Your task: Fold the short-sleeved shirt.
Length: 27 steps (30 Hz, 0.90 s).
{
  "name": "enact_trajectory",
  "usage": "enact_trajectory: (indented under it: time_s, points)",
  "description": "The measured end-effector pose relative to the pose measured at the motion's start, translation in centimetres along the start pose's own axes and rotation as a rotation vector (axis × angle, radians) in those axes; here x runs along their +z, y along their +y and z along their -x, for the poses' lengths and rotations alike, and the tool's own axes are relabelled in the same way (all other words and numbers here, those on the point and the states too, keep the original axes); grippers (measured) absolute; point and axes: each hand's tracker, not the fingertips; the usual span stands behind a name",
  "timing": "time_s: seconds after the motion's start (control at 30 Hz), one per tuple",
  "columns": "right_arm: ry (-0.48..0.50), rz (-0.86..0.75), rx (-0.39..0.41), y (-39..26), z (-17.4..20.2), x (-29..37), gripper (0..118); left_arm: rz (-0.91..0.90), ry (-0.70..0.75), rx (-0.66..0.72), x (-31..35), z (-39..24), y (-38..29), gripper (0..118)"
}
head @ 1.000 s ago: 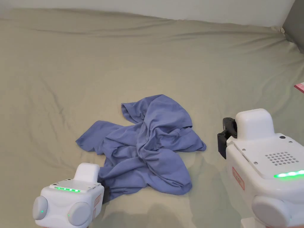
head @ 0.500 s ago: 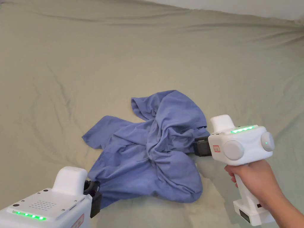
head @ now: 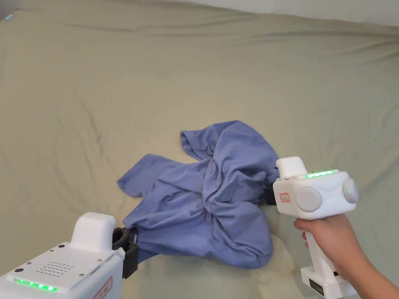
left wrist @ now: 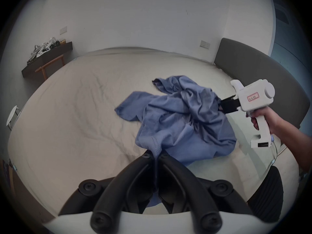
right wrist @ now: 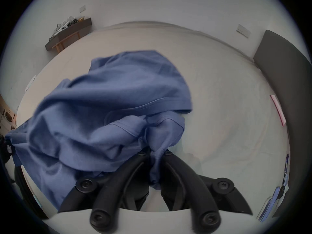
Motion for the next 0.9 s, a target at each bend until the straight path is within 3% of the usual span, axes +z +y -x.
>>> enact_trajectory:
  time_s: [0.37, 0.53, 0.63, 0.83, 0.9]
  points:
    - [-0.079, -0.327, -0.06, 0.5, -3.5, 16.8, 13, -0.242, 0.074, -0.019, 7.1, 2.0, 5.6, 1]
    - [-0.153, -0.499, -0.122, 0.2, -5.6, 24.6, 13, -0.382, 0.133, 0.059, 11.4, 4.6, 9.4, 1]
    - [-0.274, -0.627, -0.113, -0.1, -5.6, 29.1, 13, -0.462, 0.223, 0.039, 14.0, 5.5, 12.0, 1]
    - [-0.307, -0.811, -0.133, 0.3, -4.9, 35.8, 13, -0.609, 0.218, 0.045, 18.7, 5.4, 17.1, 1]
    - [-0.363, -0.824, -0.117, 0.9, -4.3, 37.4, 13, -0.647, 0.216, 0.039, 19.8, 5.1, 18.6, 1]
